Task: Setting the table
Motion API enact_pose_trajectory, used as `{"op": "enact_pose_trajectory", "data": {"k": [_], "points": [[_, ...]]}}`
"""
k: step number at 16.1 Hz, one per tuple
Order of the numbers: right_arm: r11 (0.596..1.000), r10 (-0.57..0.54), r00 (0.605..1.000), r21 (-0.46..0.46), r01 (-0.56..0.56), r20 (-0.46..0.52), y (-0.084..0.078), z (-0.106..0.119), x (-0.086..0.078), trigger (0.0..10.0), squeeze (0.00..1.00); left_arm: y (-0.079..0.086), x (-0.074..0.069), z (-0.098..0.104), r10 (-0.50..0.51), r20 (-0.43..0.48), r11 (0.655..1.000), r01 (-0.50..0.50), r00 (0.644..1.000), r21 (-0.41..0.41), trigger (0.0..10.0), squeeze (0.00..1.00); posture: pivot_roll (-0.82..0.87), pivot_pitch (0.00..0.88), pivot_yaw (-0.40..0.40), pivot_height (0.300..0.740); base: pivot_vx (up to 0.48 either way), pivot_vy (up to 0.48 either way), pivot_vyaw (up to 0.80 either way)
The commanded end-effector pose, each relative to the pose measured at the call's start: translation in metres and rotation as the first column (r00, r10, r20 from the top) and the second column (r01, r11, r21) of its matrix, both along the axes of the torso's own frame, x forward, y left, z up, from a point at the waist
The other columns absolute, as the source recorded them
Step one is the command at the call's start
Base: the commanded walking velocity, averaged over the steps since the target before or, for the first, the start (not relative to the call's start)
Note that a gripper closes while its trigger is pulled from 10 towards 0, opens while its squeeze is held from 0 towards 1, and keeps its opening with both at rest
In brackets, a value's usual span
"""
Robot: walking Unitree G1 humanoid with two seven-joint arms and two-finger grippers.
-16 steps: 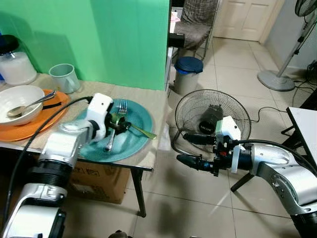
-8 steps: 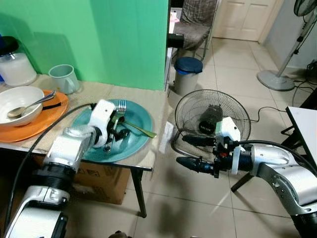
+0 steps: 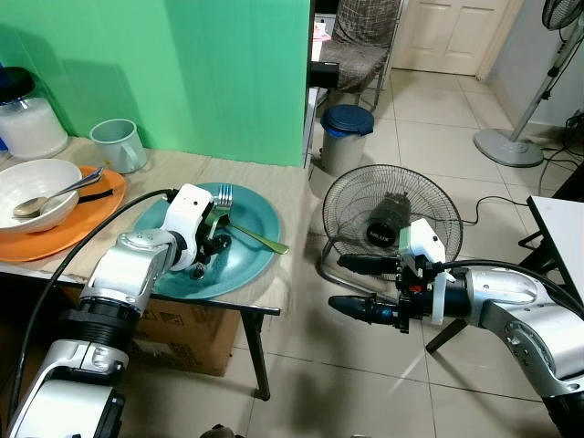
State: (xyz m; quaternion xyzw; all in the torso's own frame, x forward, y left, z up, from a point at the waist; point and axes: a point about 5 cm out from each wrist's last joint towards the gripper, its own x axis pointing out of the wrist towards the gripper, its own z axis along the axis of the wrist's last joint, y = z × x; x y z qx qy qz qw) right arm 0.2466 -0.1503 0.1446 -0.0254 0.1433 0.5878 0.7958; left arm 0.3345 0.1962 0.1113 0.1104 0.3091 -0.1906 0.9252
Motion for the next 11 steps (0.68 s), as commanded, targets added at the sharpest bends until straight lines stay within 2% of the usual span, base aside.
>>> {"op": "enact_pose_trajectory", "data": {"k": [1, 11], "points": [[1.000, 0.008, 1.000, -0.005, -0.008, -0.002, -0.0011, 0.0002, -0.0017, 10.0, 0.00, 0.0044, -0.0043, -0.0088, 0.013, -0.045, 0.999, -0.011, 0.999, 0.031, 0.0, 0.00, -0.07, 0.005, 0.019, 0.740, 0.000, 0.000, 0.00], [1.000, 0.028, 1.000, -0.004, -0.028, 0.003, -0.0007, 0.0013, -0.0003, 10.0, 0.00, 0.0060, -0.0084, -0.0071, 0.017, -0.041, 1.000, -0.017, 0.999, 0.023, 0.0, 0.00, -0.06, 0.000, 0.012, 0.740, 0.000, 0.000, 0.00]]}}
